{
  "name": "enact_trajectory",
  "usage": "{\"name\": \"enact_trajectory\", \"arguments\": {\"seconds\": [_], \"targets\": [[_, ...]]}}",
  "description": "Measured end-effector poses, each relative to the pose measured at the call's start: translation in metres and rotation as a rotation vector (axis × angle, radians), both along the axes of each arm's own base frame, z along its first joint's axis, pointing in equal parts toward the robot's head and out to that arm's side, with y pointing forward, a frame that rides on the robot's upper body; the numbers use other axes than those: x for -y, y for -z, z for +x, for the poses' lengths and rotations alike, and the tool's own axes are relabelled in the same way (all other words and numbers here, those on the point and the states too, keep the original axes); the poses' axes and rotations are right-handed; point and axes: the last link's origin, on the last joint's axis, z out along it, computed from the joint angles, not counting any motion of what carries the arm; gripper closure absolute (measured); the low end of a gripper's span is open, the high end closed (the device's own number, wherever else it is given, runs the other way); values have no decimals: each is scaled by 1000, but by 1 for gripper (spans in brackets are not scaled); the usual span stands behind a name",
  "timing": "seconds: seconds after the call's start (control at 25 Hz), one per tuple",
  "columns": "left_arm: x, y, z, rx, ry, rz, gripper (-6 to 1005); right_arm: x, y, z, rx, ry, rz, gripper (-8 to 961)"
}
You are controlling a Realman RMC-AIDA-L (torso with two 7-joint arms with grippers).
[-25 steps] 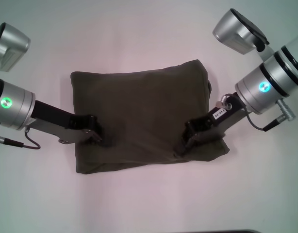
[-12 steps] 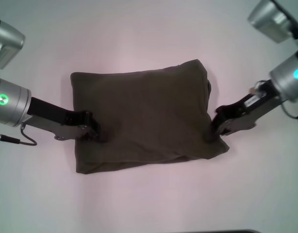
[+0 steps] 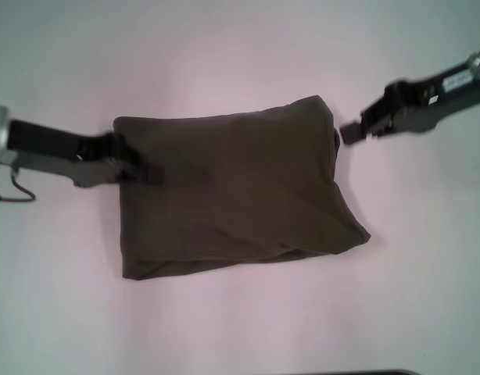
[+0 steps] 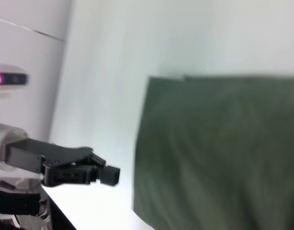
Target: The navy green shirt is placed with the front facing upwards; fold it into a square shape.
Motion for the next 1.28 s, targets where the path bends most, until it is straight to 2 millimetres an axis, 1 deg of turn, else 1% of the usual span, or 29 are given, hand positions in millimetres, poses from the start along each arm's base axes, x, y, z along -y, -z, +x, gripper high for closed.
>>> {"name": "enact_trajectory", "arguments": {"seconds": [0.12, 0.2, 0.24, 0.32, 0.36, 0.4, 0.44, 0.48, 0.52, 0.64, 0.72, 0.8, 0.96, 1.08, 1.2, 1.24, 1.28], "targets": [[-2, -13, 5, 45, 31, 26, 986, -5, -14, -6, -52, -65, 62, 951], [-4, -22, 7, 82, 57, 52, 986, -6, -21, -10, -115, -141, 114, 951], [-4, -28, 7, 114, 78, 76, 986, -5, -24, -13, -158, -209, 150, 951], [-3, -39, 8, 185, 140, 137, 985, -2, -30, -16, -247, -383, 265, 951], [0, -46, 9, 247, 228, 194, 985, 2, -32, -16, -291, -491, 352, 951], [1, -49, 9, 270, 262, 218, 985, 5, -34, -14, -322, -576, 437, 951], [6, -52, 9, 311, 359, 275, 985, 11, -34, -11, -346, -657, 525, 951], [9, -54, 7, 340, 421, 322, 985, 14, -34, -7, -368, -708, 619, 951], [15, -54, 3, 367, 489, 378, 985, 18, -33, -3, -386, -742, 702, 924], [24, -47, -8, 407, 513, 453, 985, 25, -33, 6, -399, -776, 817, 817], [31, -41, -19, 404, 472, 480, 926, 31, -37, 10, -378, -783, 822, 737], [36, -40, -24, 399, 463, 496, 867, 39, -40, 15, -339, -788, 815, 658], [48, -40, -27, 428, 500, 518, 721, 50, -41, 28, -290, -726, 774, 571], [61, -33, -30, 432, 549, 496, 605, 57, -34, 41, -245, -676, 696, 506], [81, -17, -37, 407, 618, 446, 394, 69, -22, 54, -210, -654, 631, 441], [88, -12, -40, 399, 634, 436, 371, 74, -17, 58, -210, -654, 619, 419], [96, -6, -44, 391, 649, 431, 347, 80, -11, 62, -219, -656, 610, 369]]}}
